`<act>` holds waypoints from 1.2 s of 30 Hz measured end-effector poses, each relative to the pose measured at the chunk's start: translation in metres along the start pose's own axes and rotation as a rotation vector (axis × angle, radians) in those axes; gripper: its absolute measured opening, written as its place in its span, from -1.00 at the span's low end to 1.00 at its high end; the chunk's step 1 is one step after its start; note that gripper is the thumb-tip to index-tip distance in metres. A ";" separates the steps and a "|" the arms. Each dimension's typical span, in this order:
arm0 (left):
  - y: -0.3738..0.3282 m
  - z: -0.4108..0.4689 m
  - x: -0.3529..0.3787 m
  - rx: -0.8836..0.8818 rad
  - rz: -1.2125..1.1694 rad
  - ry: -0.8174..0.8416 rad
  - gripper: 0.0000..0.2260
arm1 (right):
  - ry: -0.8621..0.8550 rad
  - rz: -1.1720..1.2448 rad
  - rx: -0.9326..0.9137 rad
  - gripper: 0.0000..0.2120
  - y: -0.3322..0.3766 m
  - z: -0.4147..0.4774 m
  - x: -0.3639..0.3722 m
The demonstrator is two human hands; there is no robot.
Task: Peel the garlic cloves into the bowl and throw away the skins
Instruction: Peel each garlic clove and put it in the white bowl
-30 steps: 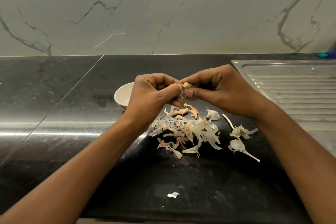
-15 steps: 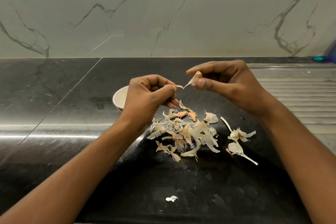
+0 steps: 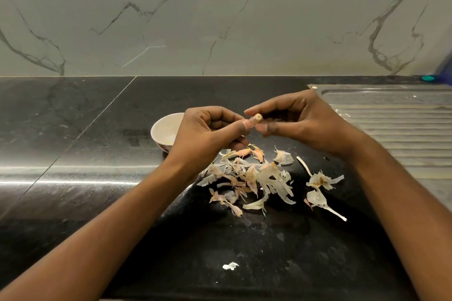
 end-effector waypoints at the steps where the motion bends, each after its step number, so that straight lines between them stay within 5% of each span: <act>1: 0.000 0.000 0.000 -0.001 -0.006 0.009 -0.84 | 0.002 -0.003 -0.004 -0.65 0.000 0.001 0.001; 11: -0.001 0.000 -0.006 0.204 0.205 -0.095 -0.89 | 0.046 0.038 0.062 -0.56 0.000 -0.002 -0.003; 18: -0.002 -0.001 0.000 0.294 0.333 -0.024 -0.92 | 0.107 0.135 0.211 -0.79 -0.002 0.000 0.000; 25: 0.001 0.001 -0.002 0.170 0.234 -0.060 -0.87 | 0.031 0.210 0.307 -0.65 -0.005 0.001 0.001; 36: 0.004 -0.002 0.004 0.134 0.291 0.037 -0.90 | 0.006 0.415 0.414 -0.77 -0.002 0.003 0.007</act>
Point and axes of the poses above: each hand's wrist, its own z-axis towards the middle knuckle, its own x-axis out of the palm, y = z × x, the point moved 3 cm from there along z, towards the middle knuckle, and after that the axes turned 5 degrees about x, right-handed, at the moved point
